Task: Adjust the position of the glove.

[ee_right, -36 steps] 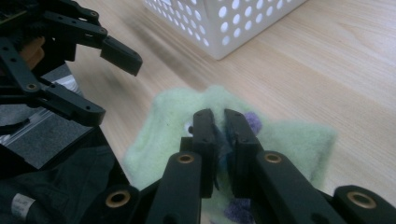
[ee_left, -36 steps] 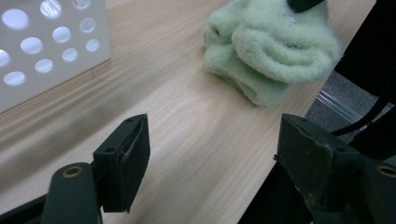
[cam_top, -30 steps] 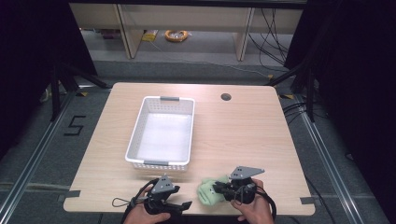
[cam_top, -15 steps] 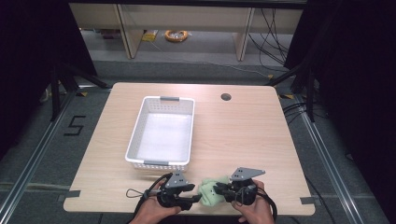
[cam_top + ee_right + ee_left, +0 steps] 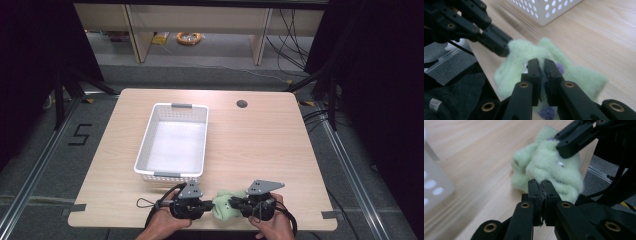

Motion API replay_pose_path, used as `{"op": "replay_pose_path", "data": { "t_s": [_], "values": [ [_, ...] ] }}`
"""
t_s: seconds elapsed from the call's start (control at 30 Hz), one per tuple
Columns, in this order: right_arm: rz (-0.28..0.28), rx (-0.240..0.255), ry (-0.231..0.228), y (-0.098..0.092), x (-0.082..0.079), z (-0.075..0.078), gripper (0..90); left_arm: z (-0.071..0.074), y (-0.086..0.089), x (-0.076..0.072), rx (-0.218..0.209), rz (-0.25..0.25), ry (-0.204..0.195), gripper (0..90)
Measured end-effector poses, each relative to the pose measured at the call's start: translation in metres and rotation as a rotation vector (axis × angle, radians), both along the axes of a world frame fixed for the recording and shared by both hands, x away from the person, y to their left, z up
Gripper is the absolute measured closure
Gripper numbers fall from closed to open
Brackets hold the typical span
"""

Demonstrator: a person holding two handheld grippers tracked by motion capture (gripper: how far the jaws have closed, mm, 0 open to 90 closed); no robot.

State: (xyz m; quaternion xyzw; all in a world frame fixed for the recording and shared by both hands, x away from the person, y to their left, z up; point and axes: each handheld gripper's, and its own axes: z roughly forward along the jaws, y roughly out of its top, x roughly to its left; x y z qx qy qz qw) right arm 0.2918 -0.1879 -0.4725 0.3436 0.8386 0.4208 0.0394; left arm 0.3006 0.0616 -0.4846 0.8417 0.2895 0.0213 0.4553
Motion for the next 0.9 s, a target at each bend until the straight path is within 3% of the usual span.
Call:
{"op": "replay_pose_path", "data": {
  "t_s": [0.03,0.1,0.13,0.2,0.23,0.33,0.37,0.4,0.43,0.47,0.53,0.6,0.63,0.67,0.73,0.8,0.83,0.87,0.9],
  "values": [
    [-0.007,0.005,0.001,0.000,-0.002,0.002,85.6,0.003,0.002,0.003,0.010,-0.006,-0.019,86.9],
    [0.003,0.016,-0.036,-0.001,-0.004,0.004,85.8,0.007,0.001,0.006,-0.008,0.001,-0.022,86.9],
    [-0.017,0.022,-0.019,0.000,-0.007,0.005,85.9,0.008,0.001,0.008,-0.011,0.006,-0.014,86.9],
    [-0.002,0.013,-0.031,-0.002,-0.007,0.003,86.0,0.005,-0.001,0.010,-0.028,0.008,0.029,86.9],
    [-0.008,0.017,-0.032,-0.003,-0.005,0.001,86.0,0.003,-0.002,0.011,-0.016,-0.004,0.017,86.8],
    [-0.023,0.039,0.013,-0.005,-0.001,-0.002,86.0,-0.003,-0.004,0.013,0.009,-0.001,0.013,86.4],
    [-0.026,0.013,0.009,-0.006,0.000,-0.001,86.0,-0.004,-0.004,0.013,-0.003,0.014,0.033,86.2],
    [-0.022,0.021,-0.003,-0.005,0.000,-0.003,86.0,-0.006,-0.003,0.014,-0.004,0.002,0.034,86.0],
    [-0.019,0.001,0.015,-0.005,0.000,-0.003,85.9,-0.007,-0.003,0.014,0.001,0.000,0.042,85.7],
    [-0.014,-0.009,-0.002,-0.005,0.000,-0.005,85.6,-0.008,-0.004,0.014,-0.005,0.009,0.042,85.3],
    [-0.017,-0.014,0.022,-0.006,0.000,-0.007,84.3,-0.011,-0.004,0.015,0.006,0.018,0.053,83.6],
    [-0.017,-0.016,0.029,-0.006,0.001,-0.010,81.7,-0.013,-0.004,0.016,0.012,0.026,0.048,79.6],
    [-0.026,-0.009,0.056,-0.006,0.000,-0.009,80.1,-0.013,-0.004,0.015,0.009,0.044,0.054,77.9],
    [-0.003,-0.012,0.034,-0.006,0.002,-0.009,77.6,-0.013,-0.003,0.016,0.014,0.035,0.045,76.6],
    [-0.008,0.003,0.039,-0.007,0.001,-0.007,72.0,-0.012,-0.002,0.015,0.008,0.048,0.055,72.2],
    [-0.026,0.003,0.015,-0.011,0.002,-0.004,65.8,-0.011,0.001,0.015,0.019,0.052,0.035,67.1],
    [-0.050,0.010,0.036,-0.013,0.002,-0.002,64.0,-0.010,0.002,0.014,0.012,0.068,0.049,64.1],
    [-0.051,0.015,0.010,-0.018,0.005,-0.001,63.0,-0.009,0.004,0.013,0.008,0.071,0.054,61.3],
    [-0.066,0.007,0.015,-0.021,0.005,0.001,61.4,-0.008,0.006,0.011,-0.003,0.082,0.062,58.2]
  ]
}}
